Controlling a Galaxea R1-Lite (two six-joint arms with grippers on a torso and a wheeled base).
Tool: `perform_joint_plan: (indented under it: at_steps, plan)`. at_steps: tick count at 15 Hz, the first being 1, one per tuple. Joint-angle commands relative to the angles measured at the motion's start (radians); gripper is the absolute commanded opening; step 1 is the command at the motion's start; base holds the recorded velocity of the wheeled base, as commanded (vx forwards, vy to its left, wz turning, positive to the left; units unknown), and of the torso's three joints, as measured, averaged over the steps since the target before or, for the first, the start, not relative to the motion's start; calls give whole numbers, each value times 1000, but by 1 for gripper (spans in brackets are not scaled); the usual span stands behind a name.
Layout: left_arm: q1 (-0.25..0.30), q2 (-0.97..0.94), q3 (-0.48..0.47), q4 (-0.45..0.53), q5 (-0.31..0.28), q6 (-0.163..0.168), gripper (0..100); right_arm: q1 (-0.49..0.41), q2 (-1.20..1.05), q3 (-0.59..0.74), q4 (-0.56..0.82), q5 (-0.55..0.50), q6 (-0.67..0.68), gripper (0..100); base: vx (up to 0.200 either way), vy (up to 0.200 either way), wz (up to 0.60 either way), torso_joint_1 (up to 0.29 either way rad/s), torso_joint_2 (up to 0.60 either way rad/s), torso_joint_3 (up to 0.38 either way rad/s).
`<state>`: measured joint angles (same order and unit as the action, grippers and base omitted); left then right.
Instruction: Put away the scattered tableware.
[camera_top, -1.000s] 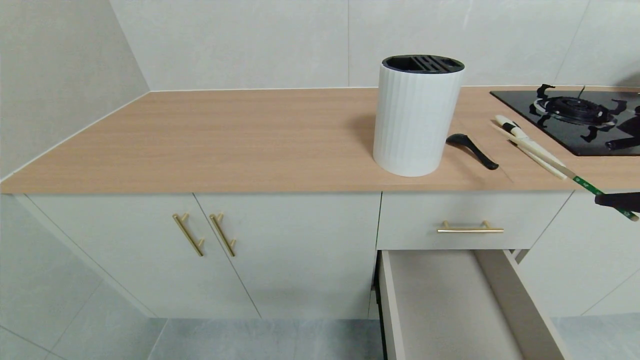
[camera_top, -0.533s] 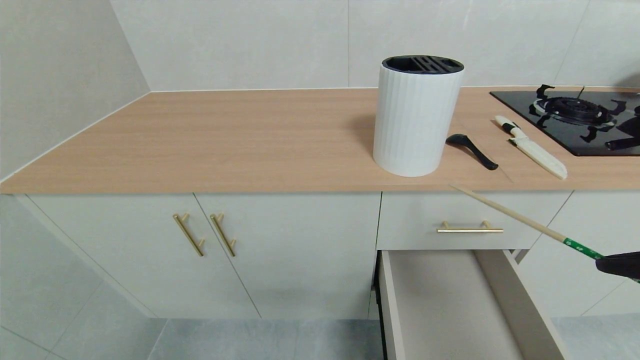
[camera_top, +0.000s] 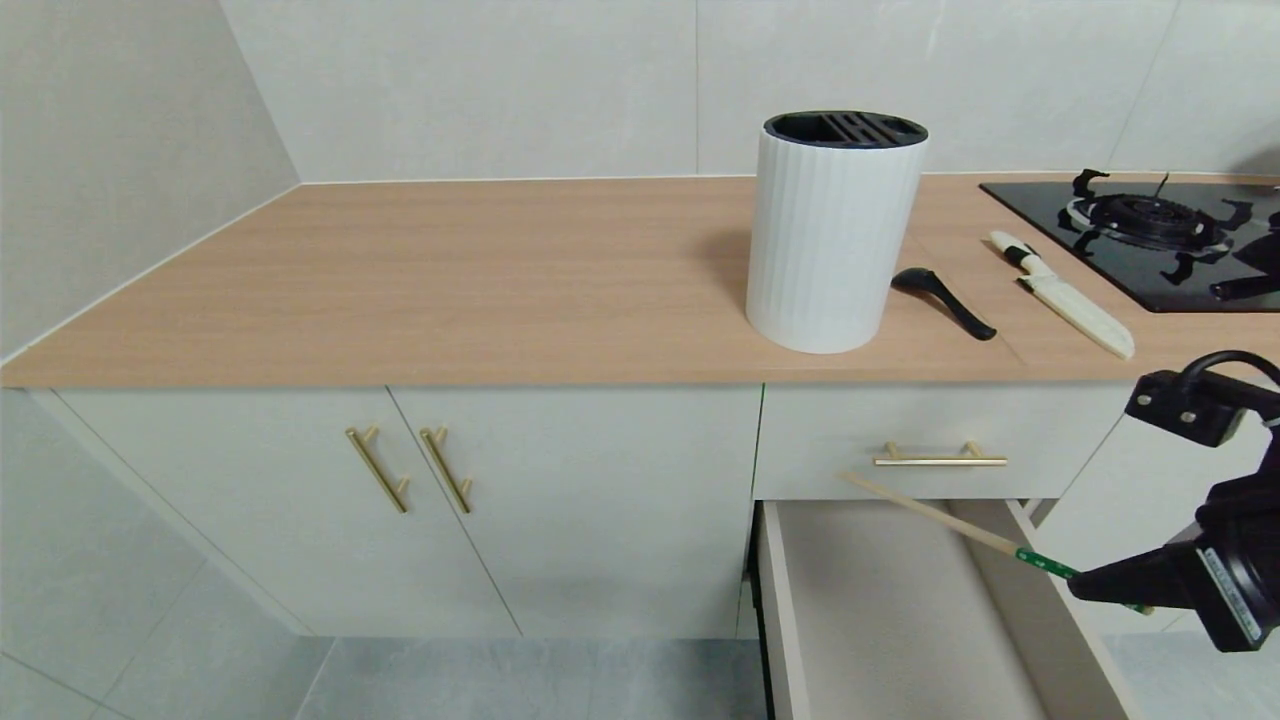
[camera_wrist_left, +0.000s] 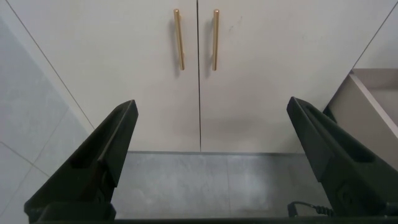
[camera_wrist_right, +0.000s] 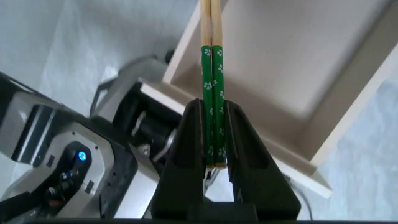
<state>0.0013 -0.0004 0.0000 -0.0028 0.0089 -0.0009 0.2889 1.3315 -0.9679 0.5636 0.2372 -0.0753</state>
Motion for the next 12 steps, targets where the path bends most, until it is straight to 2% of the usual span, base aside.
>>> perform_joint_plan:
  at_steps: [1, 5, 12]
  plan:
    - [0, 0, 0, 0, 0, -1, 100, -1, 100, 6, 1, -1, -1, 0, 0, 0, 0, 0, 0, 0]
    - [0, 0, 0, 0, 0, -1, 100, -1, 107, 9, 1, -1, -3, 0, 0, 0, 0, -49, 117, 67]
    - [0, 0, 0, 0, 0, -1, 100, -1, 110, 9, 1, -16, -3, 0, 0, 0, 0, -191, 448, 246]
